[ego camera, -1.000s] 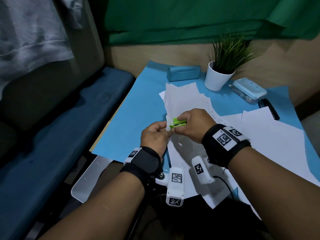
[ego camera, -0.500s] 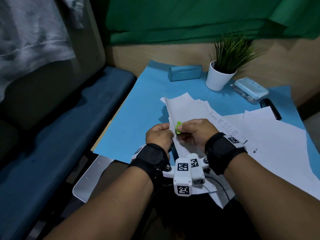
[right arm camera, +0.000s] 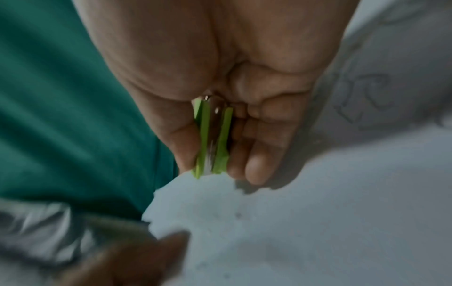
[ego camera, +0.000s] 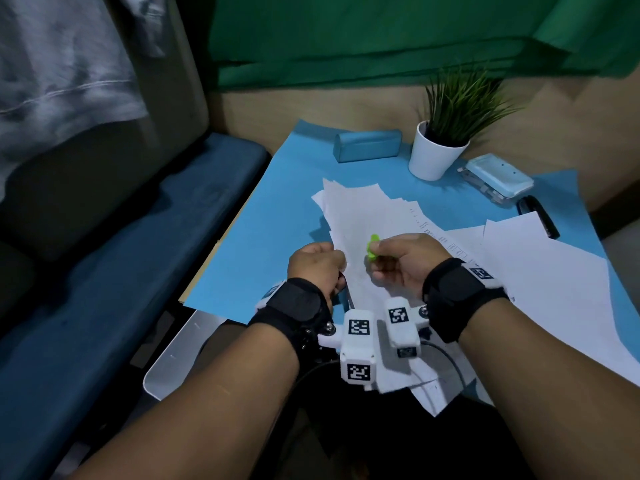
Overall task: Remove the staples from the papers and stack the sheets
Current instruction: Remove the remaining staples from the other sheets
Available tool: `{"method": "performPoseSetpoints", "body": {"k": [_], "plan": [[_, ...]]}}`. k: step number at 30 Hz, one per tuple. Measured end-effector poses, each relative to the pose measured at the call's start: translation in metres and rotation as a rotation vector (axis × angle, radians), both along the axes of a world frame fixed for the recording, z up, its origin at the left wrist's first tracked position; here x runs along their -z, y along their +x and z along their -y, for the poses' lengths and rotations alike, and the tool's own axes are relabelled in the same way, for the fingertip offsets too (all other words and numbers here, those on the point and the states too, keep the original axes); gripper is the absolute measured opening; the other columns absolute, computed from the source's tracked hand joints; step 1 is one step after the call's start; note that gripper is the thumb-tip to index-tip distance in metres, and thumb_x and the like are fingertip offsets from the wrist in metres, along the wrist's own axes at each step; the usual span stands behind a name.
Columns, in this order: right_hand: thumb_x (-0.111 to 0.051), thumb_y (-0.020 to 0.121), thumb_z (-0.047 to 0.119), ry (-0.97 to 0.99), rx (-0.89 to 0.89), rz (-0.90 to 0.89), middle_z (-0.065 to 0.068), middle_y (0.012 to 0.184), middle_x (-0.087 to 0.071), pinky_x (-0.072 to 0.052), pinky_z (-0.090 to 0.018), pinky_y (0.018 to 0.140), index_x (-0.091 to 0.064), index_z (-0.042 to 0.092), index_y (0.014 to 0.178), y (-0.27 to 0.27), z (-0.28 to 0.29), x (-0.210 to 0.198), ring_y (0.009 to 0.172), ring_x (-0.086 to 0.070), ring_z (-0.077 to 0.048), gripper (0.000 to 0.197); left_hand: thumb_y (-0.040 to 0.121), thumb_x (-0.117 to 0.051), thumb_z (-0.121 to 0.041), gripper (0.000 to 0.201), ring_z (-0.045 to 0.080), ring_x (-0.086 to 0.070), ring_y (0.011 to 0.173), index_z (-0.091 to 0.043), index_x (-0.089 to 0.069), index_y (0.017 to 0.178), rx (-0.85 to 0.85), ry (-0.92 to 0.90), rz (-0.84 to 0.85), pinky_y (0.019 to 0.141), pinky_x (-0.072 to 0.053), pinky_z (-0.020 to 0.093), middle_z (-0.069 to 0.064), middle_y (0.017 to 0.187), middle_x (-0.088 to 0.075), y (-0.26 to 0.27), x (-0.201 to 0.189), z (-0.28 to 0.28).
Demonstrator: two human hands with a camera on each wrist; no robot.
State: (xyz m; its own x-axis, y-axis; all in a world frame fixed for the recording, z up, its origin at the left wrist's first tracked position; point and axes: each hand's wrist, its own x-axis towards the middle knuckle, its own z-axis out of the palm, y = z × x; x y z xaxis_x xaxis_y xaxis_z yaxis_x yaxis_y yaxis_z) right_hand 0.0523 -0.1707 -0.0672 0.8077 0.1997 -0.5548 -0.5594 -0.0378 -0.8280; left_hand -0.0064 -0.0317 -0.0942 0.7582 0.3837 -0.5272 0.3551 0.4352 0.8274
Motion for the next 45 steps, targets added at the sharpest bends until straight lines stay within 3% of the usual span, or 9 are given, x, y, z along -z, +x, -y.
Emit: {"method": "performPoseSetpoints", "body": {"k": [4, 7, 10, 16, 24, 30, 34, 39, 45], "plan": [[-0.083, 0.072, 0.017, -0.408, -0.291, 0.286, -0.014, 0.070, -0.065, -0.050, -0.034, 0.064, -0.070, -0.003, 0.083, 0.007, -0.002, -0.001, 0.062, -0.057, -0.024, 0.027, 0.081, -0.072, -0.008, 0.020, 0.021, -0.046, 0.046, -0.012, -0.061, 0.065, 0.111, 0.129, 0.032, 0.047, -0.042, 0.024, 0.010, 0.059, -0.056, 0.008, 0.001, -0.005], [-0.083, 0.068, 0.035, -0.772, -0.442, 0.541, 0.002, 0.080, -0.067, -0.046, -0.025, 0.070, -0.074, 0.018, 0.092, 0.009, -0.007, -0.005, 0.075, -0.061, -0.017, 0.030, 0.067, -0.069, -0.012, 0.019, 0.022, -0.041, 0.047, -0.017, -0.059, 0.051, 0.151, 0.226, 0.046, 0.053, -0.040, 0.031, 0.006, 0.048, -0.050, 0.009, 0.001, -0.010], [-0.078, 0.073, 0.037, -0.925, -0.479, 0.747, 0.002, 0.094, -0.069, -0.046, -0.025, 0.075, -0.073, 0.019, 0.099, 0.006, -0.014, -0.014, 0.090, -0.061, -0.017, 0.032, 0.059, -0.062, -0.010, 0.010, 0.022, -0.042, 0.056, -0.015, -0.061, 0.050, 0.133, 0.203, 0.054, 0.058, -0.039, 0.034, 0.009, 0.054, -0.050, 0.006, 0.005, -0.009], [-0.076, 0.074, 0.038, -0.976, -0.561, 0.878, 0.009, 0.073, -0.053, -0.030, -0.023, 0.061, -0.066, 0.024, 0.077, 0.005, -0.019, -0.019, 0.076, -0.051, -0.014, 0.018, 0.057, -0.060, -0.009, 0.019, 0.029, -0.050, 0.070, -0.004, -0.070, 0.072, 0.140, 0.073, 0.112, 0.067, -0.044, 0.044, 0.019, 0.073, -0.059, 0.004, 0.012, -0.008], [-0.076, 0.074, 0.042, -1.002, -0.563, 0.916, -0.002, 0.085, -0.067, -0.044, -0.029, 0.072, -0.072, 0.016, 0.087, 0.010, -0.024, -0.025, 0.085, -0.058, -0.021, 0.029, 0.056, -0.065, -0.013, 0.029, 0.027, -0.054, 0.073, -0.008, -0.076, 0.082, 0.151, 0.036, 0.186, 0.071, -0.049, 0.043, 0.018, 0.079, -0.067, -0.003, 0.004, -0.006], [-0.076, 0.073, 0.044, -1.041, -0.612, 0.880, 0.007, 0.073, -0.048, -0.030, -0.022, 0.066, -0.071, 0.018, 0.091, 0.010, -0.026, -0.030, 0.078, -0.046, -0.015, 0.031, 0.047, -0.069, -0.034, 0.058, 0.024, -0.045, 0.070, 0.006, -0.067, 0.089, 0.154, 0.131, 0.221, 0.066, -0.041, 0.039, 0.014, 0.075, -0.055, -0.010, 0.001, -0.003], [-0.078, 0.072, 0.044, -1.049, -0.619, 0.853, 0.005, 0.077, -0.053, -0.031, -0.021, 0.068, -0.073, 0.017, 0.097, 0.013, -0.027, -0.032, 0.080, -0.047, -0.015, 0.037, 0.063, -0.062, -0.020, 0.028, 0.022, -0.044, 0.067, -0.001, -0.070, 0.082, 0.162, 0.210, 0.229, 0.061, -0.040, 0.036, 0.012, 0.071, -0.053, -0.010, 0.002, -0.004], [-0.080, 0.073, 0.041, -1.003, -0.596, 0.821, -0.001, 0.110, -0.070, -0.042, -0.023, 0.082, -0.073, 0.019, 0.110, 0.013, -0.027, -0.036, 0.104, -0.060, -0.020, 0.043, 0.065, -0.054, -0.011, 0.025, 0.021, -0.039, 0.064, 0.005, -0.063, 0.081, 0.166, 0.239, 0.226, 0.058, -0.035, 0.034, 0.011, 0.069, -0.047, -0.011, 0.005, -0.004], [-0.080, 0.072, 0.036, -0.914, -0.571, 0.762, 0.006, 0.080, -0.065, -0.037, -0.018, 0.060, -0.076, 0.019, 0.094, 0.009, -0.024, -0.028, 0.080, -0.059, -0.015, 0.028, 0.062, -0.065, -0.018, 0.016, 0.020, -0.035, 0.060, -0.009, -0.055, 0.053, 0.137, 0.205, 0.181, 0.056, -0.029, 0.034, 0.007, 0.059, -0.041, -0.005, 0.001, -0.004]]}}
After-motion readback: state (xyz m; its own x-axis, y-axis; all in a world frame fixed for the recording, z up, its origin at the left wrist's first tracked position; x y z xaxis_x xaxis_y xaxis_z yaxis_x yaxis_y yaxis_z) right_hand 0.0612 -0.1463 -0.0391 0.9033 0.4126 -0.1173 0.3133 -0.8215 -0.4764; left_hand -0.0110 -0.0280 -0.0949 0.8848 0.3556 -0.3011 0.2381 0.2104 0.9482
